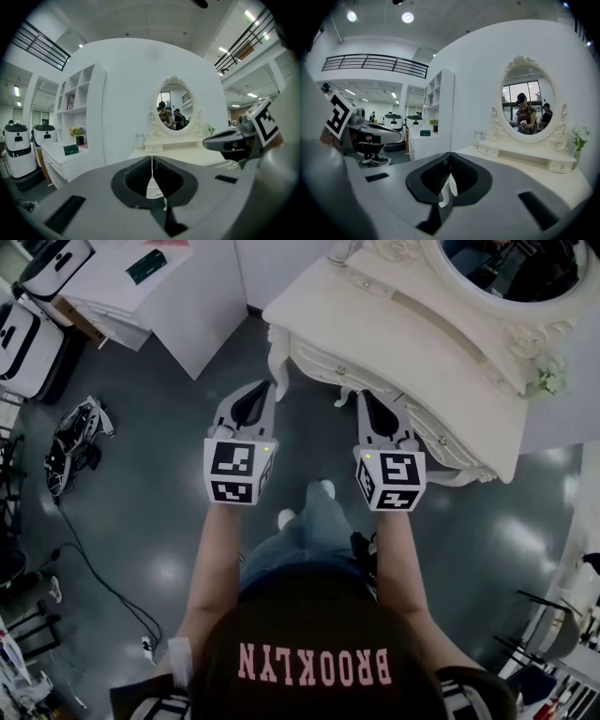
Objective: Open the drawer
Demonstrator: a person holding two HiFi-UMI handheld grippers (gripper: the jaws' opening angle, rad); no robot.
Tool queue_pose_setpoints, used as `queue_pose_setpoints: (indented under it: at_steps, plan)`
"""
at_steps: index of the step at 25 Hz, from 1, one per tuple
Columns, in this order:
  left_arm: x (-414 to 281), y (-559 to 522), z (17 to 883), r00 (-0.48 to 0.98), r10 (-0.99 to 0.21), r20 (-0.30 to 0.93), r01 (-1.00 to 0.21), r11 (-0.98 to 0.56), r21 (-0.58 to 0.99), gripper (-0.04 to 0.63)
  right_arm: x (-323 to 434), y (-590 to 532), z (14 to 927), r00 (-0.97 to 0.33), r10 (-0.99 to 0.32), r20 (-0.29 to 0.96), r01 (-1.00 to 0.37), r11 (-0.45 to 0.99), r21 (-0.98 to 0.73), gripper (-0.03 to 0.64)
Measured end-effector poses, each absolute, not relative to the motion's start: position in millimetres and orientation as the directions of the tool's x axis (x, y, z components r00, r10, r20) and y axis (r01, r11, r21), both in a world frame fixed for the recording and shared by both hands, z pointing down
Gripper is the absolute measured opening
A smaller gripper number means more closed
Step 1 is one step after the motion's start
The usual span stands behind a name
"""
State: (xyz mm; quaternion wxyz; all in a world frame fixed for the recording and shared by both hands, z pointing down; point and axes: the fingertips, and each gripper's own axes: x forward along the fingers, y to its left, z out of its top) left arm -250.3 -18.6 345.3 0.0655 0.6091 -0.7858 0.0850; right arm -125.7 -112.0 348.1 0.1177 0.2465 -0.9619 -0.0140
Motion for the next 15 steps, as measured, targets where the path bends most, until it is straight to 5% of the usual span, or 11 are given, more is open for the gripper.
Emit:
queue_pose_setpoints:
  at_steps: [15]
  plan:
    - [-293.7,-88.7,420.7,-0.096,-0.93,0.355,-0.995,0.097,-0.014,0.006,-177.9,-169.4,446.4,-0.74,-0.564,0.366,-0.603,0.798,0.01,-0.003]
